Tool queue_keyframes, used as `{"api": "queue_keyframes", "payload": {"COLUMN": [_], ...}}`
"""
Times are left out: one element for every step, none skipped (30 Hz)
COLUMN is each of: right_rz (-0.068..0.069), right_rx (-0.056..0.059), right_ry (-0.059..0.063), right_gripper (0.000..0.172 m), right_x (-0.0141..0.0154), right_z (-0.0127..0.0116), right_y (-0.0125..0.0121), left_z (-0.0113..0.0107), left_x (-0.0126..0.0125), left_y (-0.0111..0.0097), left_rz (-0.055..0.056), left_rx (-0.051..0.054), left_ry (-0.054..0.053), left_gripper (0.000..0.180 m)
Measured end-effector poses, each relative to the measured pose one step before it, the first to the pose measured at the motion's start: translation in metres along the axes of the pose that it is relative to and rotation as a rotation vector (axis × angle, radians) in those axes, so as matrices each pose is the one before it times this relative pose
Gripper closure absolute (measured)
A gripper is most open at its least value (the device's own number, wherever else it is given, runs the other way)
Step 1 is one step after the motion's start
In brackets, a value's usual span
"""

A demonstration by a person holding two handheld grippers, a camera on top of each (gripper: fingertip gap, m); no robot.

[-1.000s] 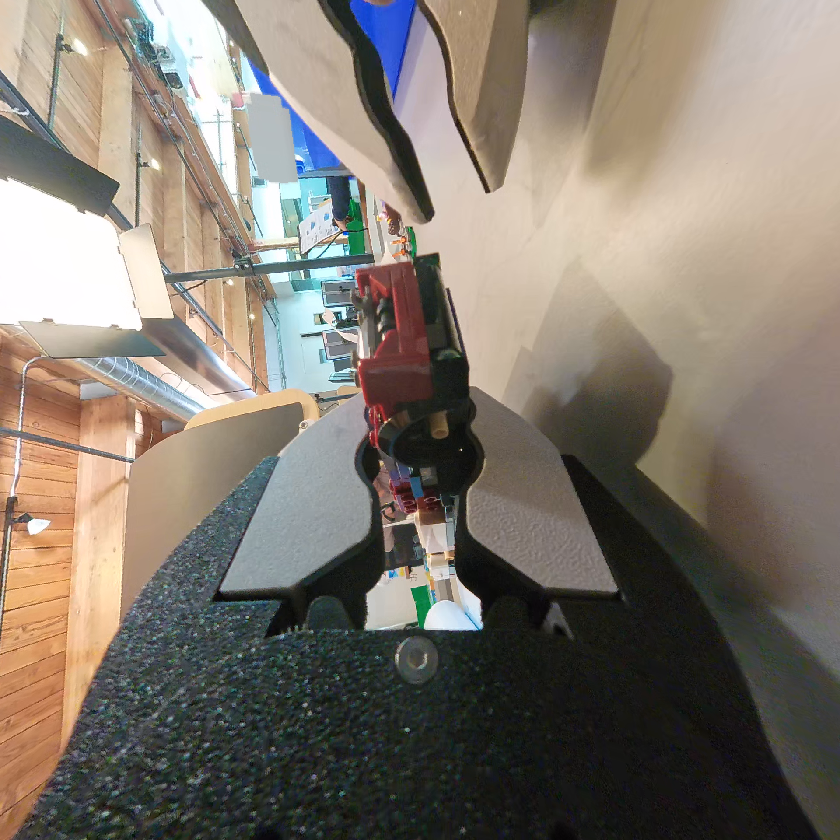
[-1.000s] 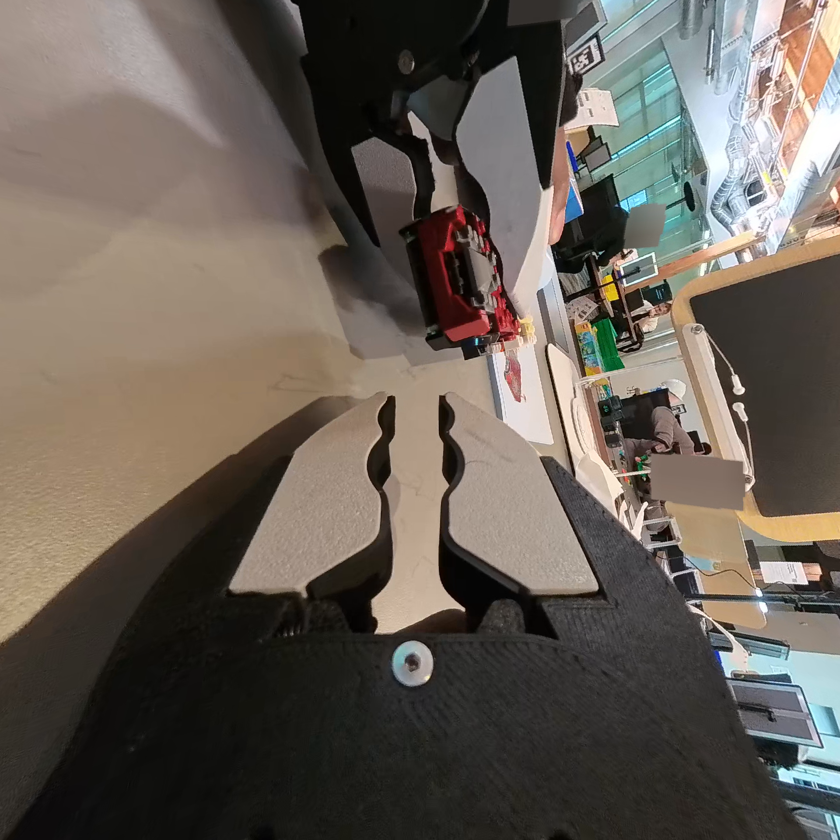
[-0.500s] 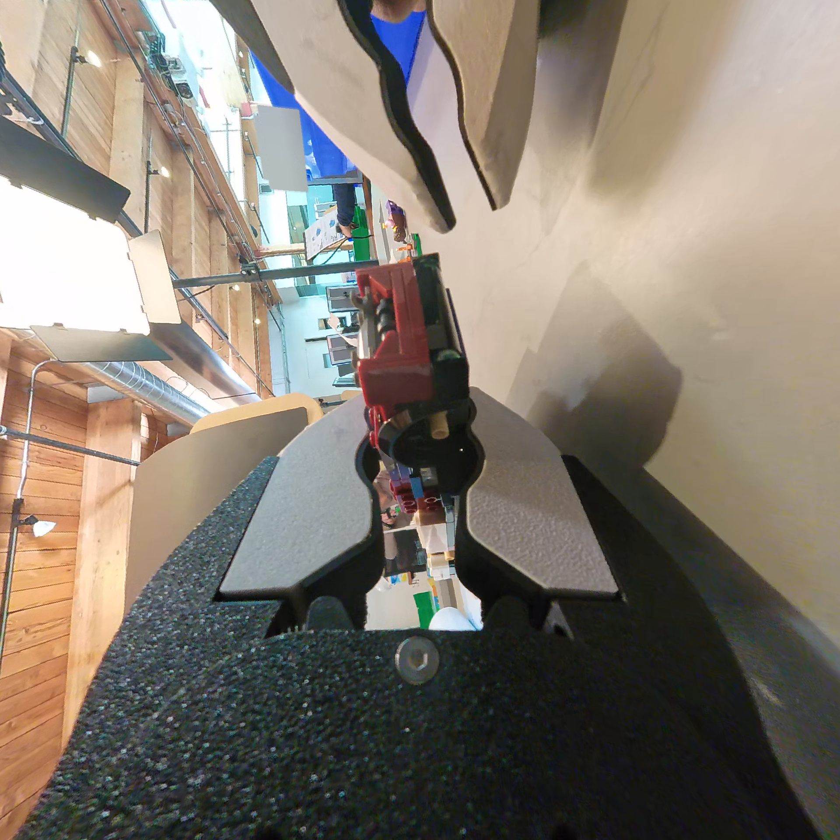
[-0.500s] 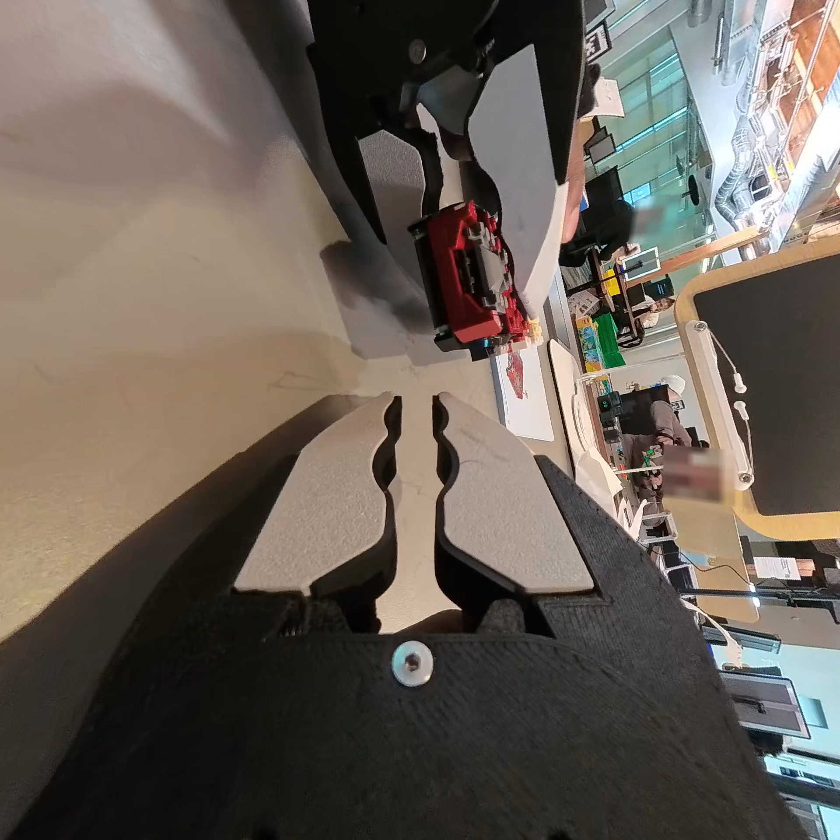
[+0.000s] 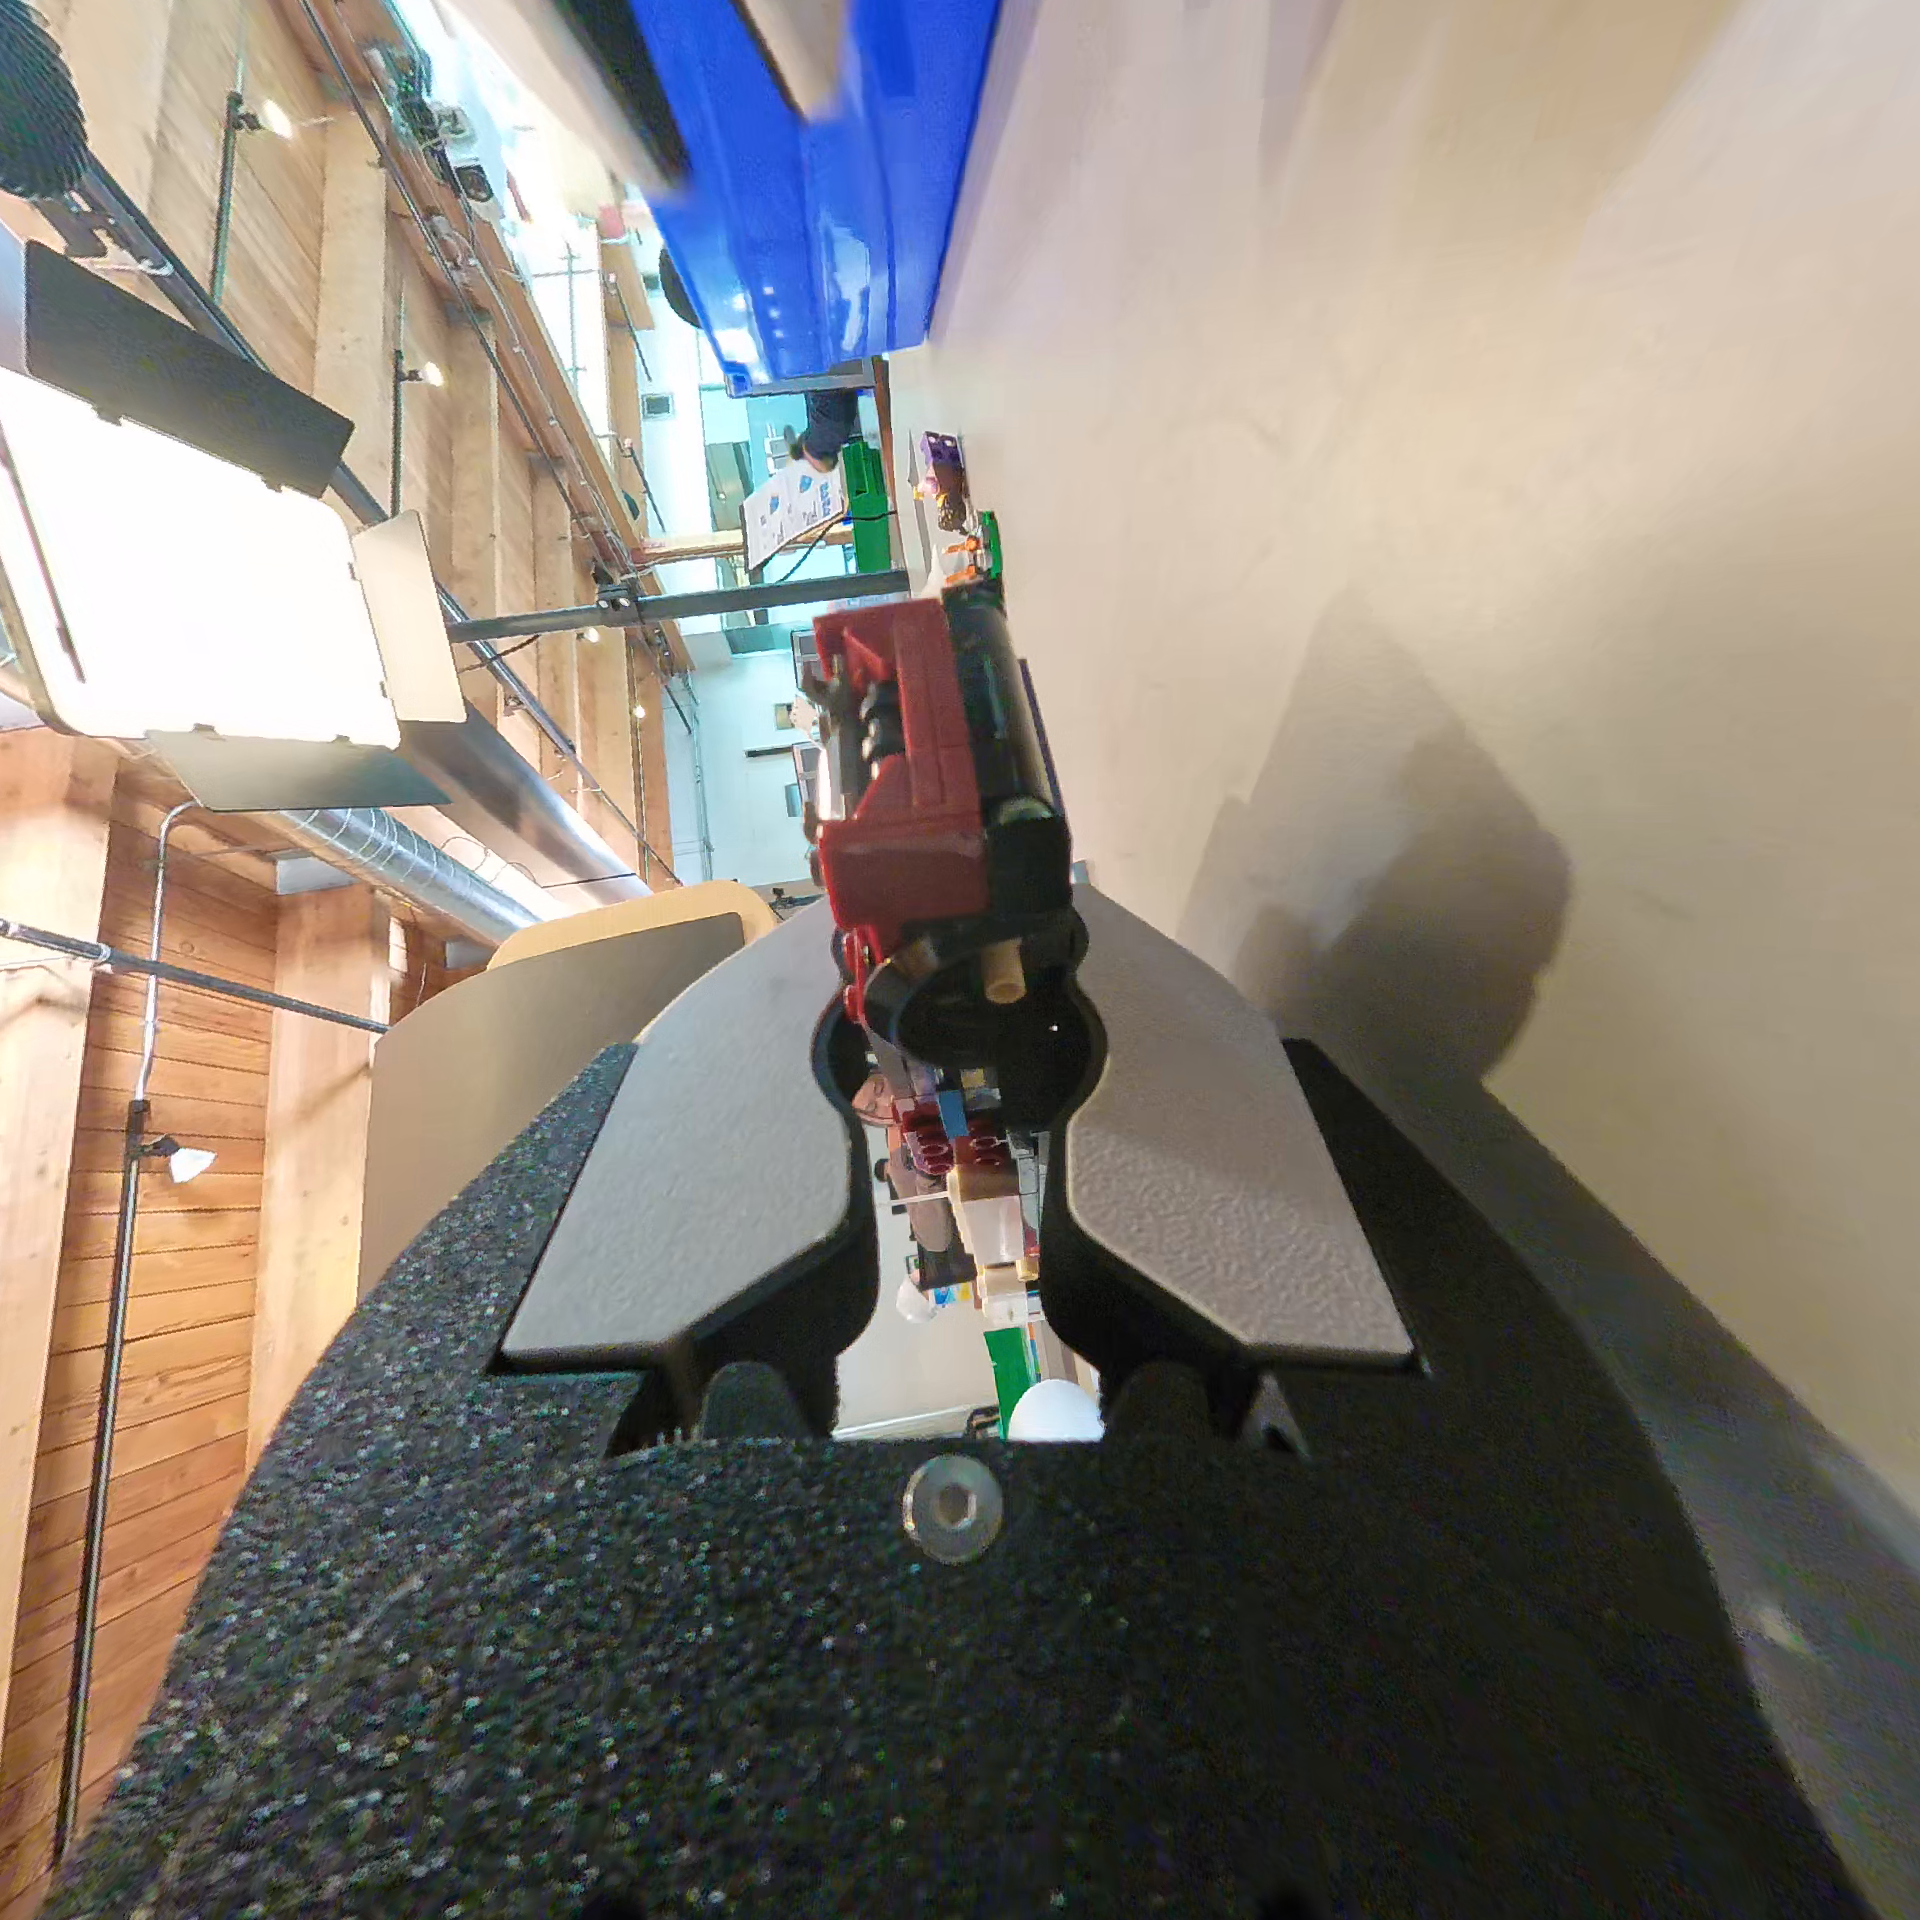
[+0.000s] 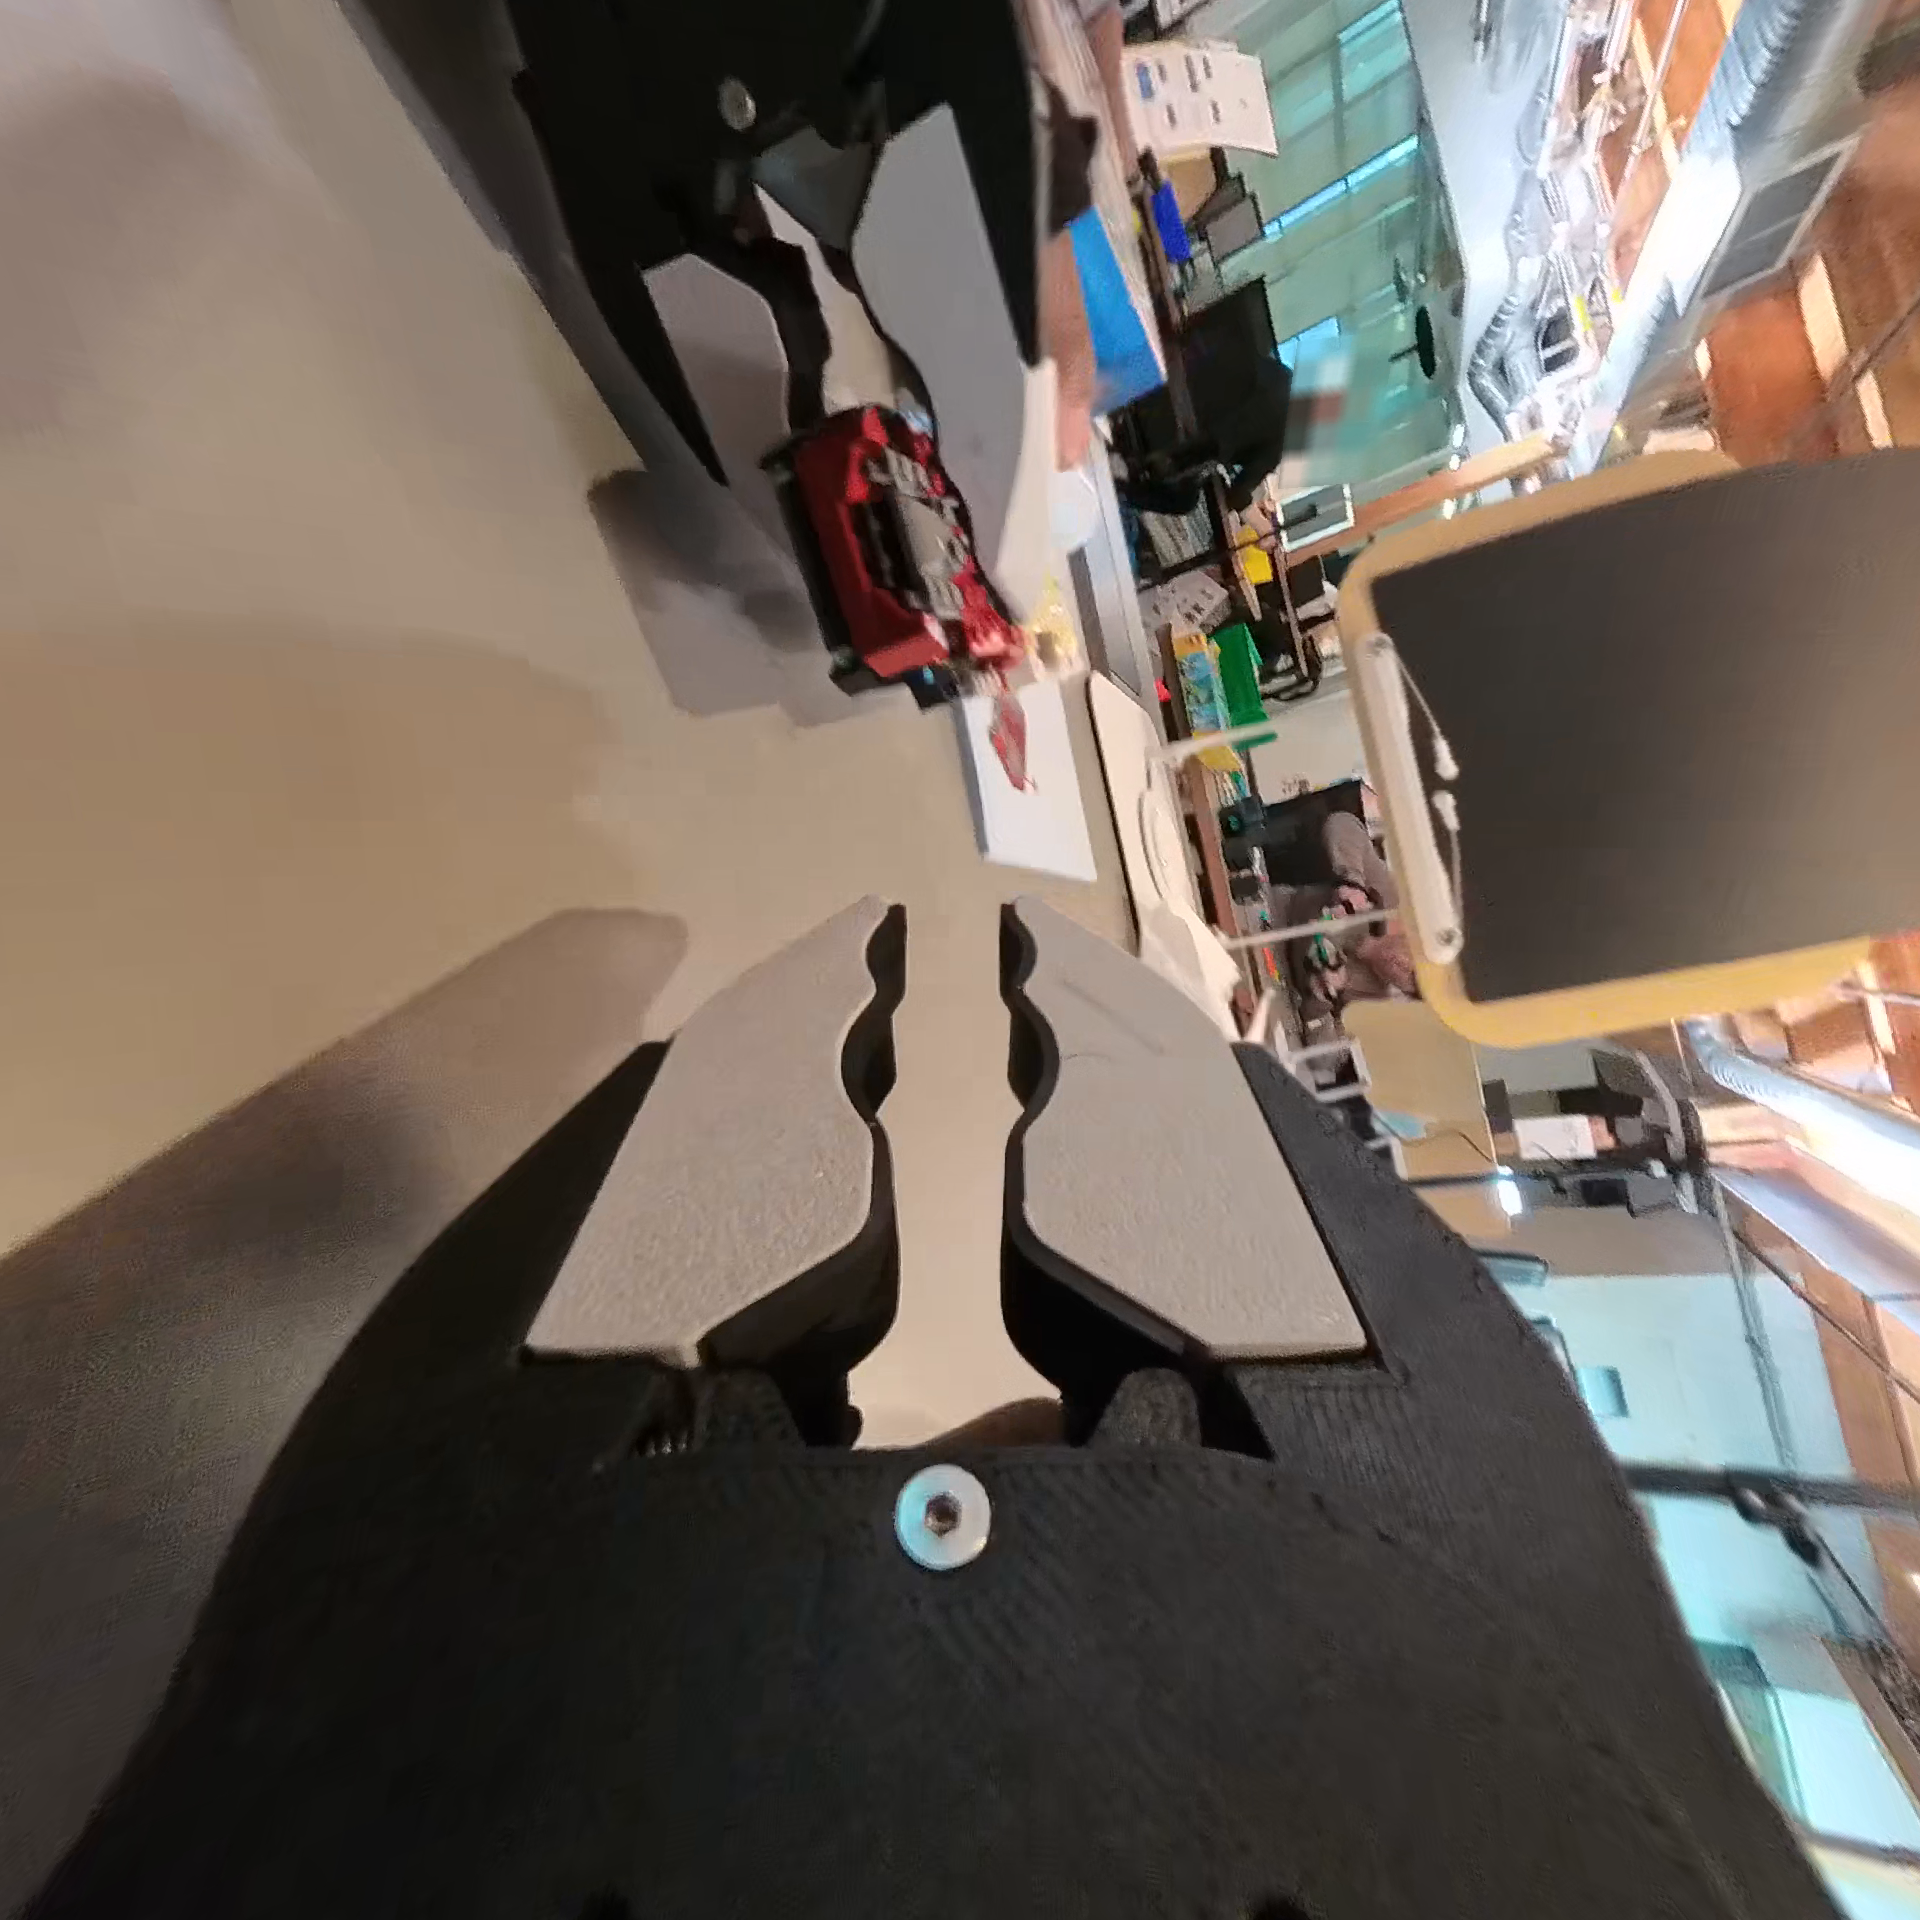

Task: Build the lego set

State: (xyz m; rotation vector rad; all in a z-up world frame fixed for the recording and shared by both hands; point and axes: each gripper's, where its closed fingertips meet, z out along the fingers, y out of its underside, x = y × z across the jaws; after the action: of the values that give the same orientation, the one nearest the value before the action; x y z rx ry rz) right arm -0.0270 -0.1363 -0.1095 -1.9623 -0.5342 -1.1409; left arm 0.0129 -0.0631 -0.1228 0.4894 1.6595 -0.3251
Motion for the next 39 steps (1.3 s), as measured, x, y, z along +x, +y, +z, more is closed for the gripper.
{"api": "queue_keyframes", "payload": {"right_rz": [-0.0118, -0.0172, -0.0195, -0.0178, -0.0132, -0.0053, 0.0037, 0.0076, 0.0027, -0.0021, 0.0012, 0.0099, 0.0165, 0.0156, 0.0084, 0.0017, -0.0026, -0.0074, -0.0125, -0.0158, -0.0165, -0.0163, -0.0175, -0.0175, -0.0136, -0.0073, -0.0023, -0.0006, -0.0009, -0.0009, 0.0006, 0.0035, 0.0064, 0.0077, 0.0084, 0.009, 0.0052, -0.0038, -0.0084], "right_rx": [-0.0241, -0.0281, -0.0301, -0.0312, -0.0326, -0.0317, -0.0312, -0.0368, -0.0379, -0.0287, -0.0152, 0.0021, 0.0167, 0.0211, 0.0205, 0.019, 0.0167, 0.0151, 0.0117, 0.0071, 0.0058, 0.0054, 0.0061, 0.009, 0.0122, 0.0137, 0.0124, 0.0094, 0.0026, -0.0091, -0.0188, -0.0203, -0.017, -0.0103, 0.0, -0.0025, -0.0181, -0.024, -0.0108], "right_ry": [-0.0004, -0.0071, -0.0121, -0.0161, -0.0188, -0.0232, -0.0303, -0.04, -0.0419, -0.0406, -0.0468, -0.0518, -0.0557, -0.057, -0.0533, -0.0485, -0.0401, -0.0285, -0.0228, -0.0221, -0.0252, -0.0302, -0.0296, -0.026, -0.0264, -0.0294, -0.0289, -0.0256, -0.0242, -0.0226, -0.0216, -0.0209, -0.0153, -0.0056, -0.0007, -0.0012, 0.0029, 0.0083, 0.0126], "right_gripper": [0.154, 0.154, 0.154, 0.154, 0.154, 0.155, 0.154, 0.154, 0.154, 0.153, 0.153, 0.153, 0.153, 0.153, 0.153, 0.153, 0.153, 0.154, 0.153, 0.154, 0.154, 0.154, 0.153, 0.152, 0.152, 0.151, 0.152, 0.152, 0.152, 0.152, 0.153, 0.153, 0.153, 0.154, 0.155, 0.158, 0.16, 0.16, 0.159], "right_x": [0.00375, 0.00346, 0.00371, 0.00452, 0.00562, 0.00636, 0.00661, 0.0061, 0.00618, 0.00601, 0.00474, 0.00361, 0.00265, 0.00199, 0.00173, 0.00144, 0.0021, 0.00246, 0.0026, 0.00254, 0.0017, 0.00086, 0.00092, 0.00164, 0.00148, 0.00101, 0.00123, 0.00111, 0.00073, 0.00019, -0.00026, -0.00067, -0.00048, 0.0006, 0.00119, 0.00115, 0.00156, 0.0019, 0.00218], "right_z": [-0.01112, -0.01184, -0.01224, -0.01281, -0.01269, -0.01196, -0.01051, -0.0084, -0.00615, -0.00412, -0.00242, -0.00129, -0.00062, -0.00009, 0.00059, 0.0015, 0.00285, 0.004, 0.00531, 0.00665, 0.00761, 0.00843, 0.00868, 0.00851, 0.00797, 0.00715, 0.00666, 0.00604, 0.0054, 0.00485, 0.00414, 0.00341, 0.00261, 0.00149, 0.00019, -0.00066, -0.00057, -0.00053, -0.00108], "right_y": [0.006, 0.00806, 0.01041, 0.01265, 0.01487, 0.01668, 0.01806, 0.01941, 0.01982, 0.01817, 0.01555, 0.01201, 0.00869, 0.00656, 0.00509, 0.0037, 0.00265, 0.00184, 0.00146, 0.00165, 0.00155, 0.00127, 0.00094, 0.00051, 0.00005, -0.00014, -0.00007, 0.00049, 0.00168, 0.00348, 0.00493, 0.00516, 0.0048, 0.00383, 0.0018, 0.00155, 0.00314, 0.00371, 0.00162], "left_z": [-0.00007, 0.00077, 0.0006, -0.00054, 0.00045, 0.0003, 0.00002, -0.00006, -0.00015, 0.00275, 0.00073, 0.00098, 0.00075, 0.00092, 0.00051, 0.00083, 0.00042, 0.00119, 0.00458, 0.00112, 0.00133, 0.00131, 0.00302, 0.00173, 0.00173, 0.00158, 0.00079, 0.00111, 0.00132, 0.00062, 0.00015, -0.00154, 0.00035, 0.00018, -0.00052, -0.00043, 0.0003, 0.00062, -0.00015], "left_x": [0.00044, 0.00104, 0.0007, -0.00002, 0.00048, 0.00022, 0.00037, -0.00004, -0.00009, -0.00092, -0.00003, -0.00002, 0.00039, 0.00045, 0.00035, 0.00053, 0.00038, 0.0002, 0.00125, -0.00009, -0.00026, -0.00024, 0.00001, 0.00003, 0.00024, 0.00022, 0.00083, 0.00016, -0.00001, -0.00022, -0.00002, 0.00072, -0.00003, 0.0003, -0.00034, -0.00078, 0.00008, 0.0002, -0.00002], "left_y": [0.00019, -0.00053, -0.0005, -0.00025, -0.0007, -0.00068, -0.00056, -0.00031, -0.00035, -0.00175, -0.00088, -0.00069, -0.00045, -0.00033, 0.00059, 0.00021, 0.00049, 0.00025, -0.00086, 0.00048, 0.00045, 0.00048, -0.00069, -0.00011, -0.00028, -0.00017, -0.0007, 0.00011, 0.00012, -0.00016, 0.00045, 0.0006, 0.00058, 0.00037, -0.00023, -0.00037, 0.0001, 0.00021, -0.00036], "left_rz": [0.0007, 0.0014, 0.0014, 0.0006, 0.0005, 0.0005, 0.0008, 0.0014, 0.0018, 0.0012, 0.0008, 0.0016, 0.0025, 0.0017, 0.0019, 0.0011, 0.0005, -0.0007, -0.002, -0.0021, -0.0028, -0.0037, -0.0036, -0.0029, -0.0013, -0.0002, -0.0005, -0.0008, -0.0014, -0.0026, -0.0021, -0.0013, -0.0008, -0.0023, -0.0026, -0.0012, -0.0013, 0.0003, 0.0007], "left_rx": [-0.001, -0.0007, -0.0012, -0.0004, 0.0004, 0.0, -0.0004, -0.001, -0.0004, -0.0005, 0.0001, -0.001, -0.0027, -0.0043, -0.0049, -0.0057, -0.0072, -0.0079, -0.0091, -0.0073, -0.0071, -0.0059, -0.0044, -0.0026, -0.0026, -0.0025, -0.0027, -0.0022, -0.0016, -0.0014, -0.0013, -0.0009, -0.0011, 0.0001, 0.0012, 0.0015, 0.0023, 0.0023, 0.0019], "left_ry": [0.0014, 0.0007, 0.0003, -0.0003, 0.0001, -0.0005, -0.0002, 0.0007, 0.0003, -0.0005, 0.0, 0.0002, 0.0021, 0.0017, 0.0017, 0.0027, 0.0024, 0.0024, 0.0024, 0.0021, 0.0015, 0.0017, 0.0025, 0.0037, 0.0041, 0.0035, 0.0035, 0.0027, 0.0021, 0.0021, 0.002, 0.0008, 0.0013, 0.0003, -0.0002, 0.0013, 0.0007, 0.0006, 0.0006], "left_gripper": [0.147, 0.147, 0.147, 0.147, 0.147, 0.147, 0.147, 0.147, 0.147, 0.147, 0.147, 0.147, 0.147, 0.147, 0.147, 0.147, 0.147, 0.147, 0.147, 0.147, 0.147, 0.147, 0.147, 0.147, 0.147, 0.147, 0.147, 0.147, 0.147, 0.147, 0.147, 0.147, 0.147, 0.147, 0.147, 0.147, 0.147, 0.147, 0.147]}}
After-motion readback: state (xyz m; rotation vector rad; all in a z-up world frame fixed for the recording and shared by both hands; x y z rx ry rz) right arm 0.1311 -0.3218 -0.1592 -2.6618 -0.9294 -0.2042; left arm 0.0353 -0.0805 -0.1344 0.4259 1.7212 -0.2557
